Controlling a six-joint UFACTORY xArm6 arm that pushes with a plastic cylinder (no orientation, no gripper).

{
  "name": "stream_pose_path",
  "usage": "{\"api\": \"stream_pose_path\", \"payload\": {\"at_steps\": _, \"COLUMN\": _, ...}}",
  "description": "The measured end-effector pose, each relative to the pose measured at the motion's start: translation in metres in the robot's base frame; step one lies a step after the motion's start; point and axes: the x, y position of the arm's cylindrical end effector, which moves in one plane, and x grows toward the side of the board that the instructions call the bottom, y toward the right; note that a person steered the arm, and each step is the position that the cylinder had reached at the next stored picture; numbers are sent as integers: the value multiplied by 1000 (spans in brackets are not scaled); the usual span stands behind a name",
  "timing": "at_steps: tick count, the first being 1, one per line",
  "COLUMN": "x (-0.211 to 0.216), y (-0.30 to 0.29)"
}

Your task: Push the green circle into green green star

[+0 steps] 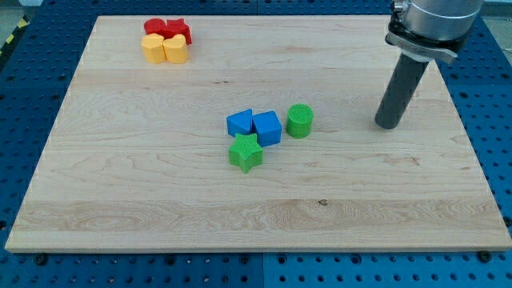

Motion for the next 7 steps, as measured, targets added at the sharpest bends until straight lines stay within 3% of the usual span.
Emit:
{"api": "stream_pose_path", "payload": {"at_steps": 3, "x": -44, "y": -110}}
{"api": "stream_pose_path", "payload": {"at_steps": 4, "x": -14, "y": -130}}
{"api": "stream_pose_path", "payload": {"at_steps": 7, "x": 10, "y": -136}}
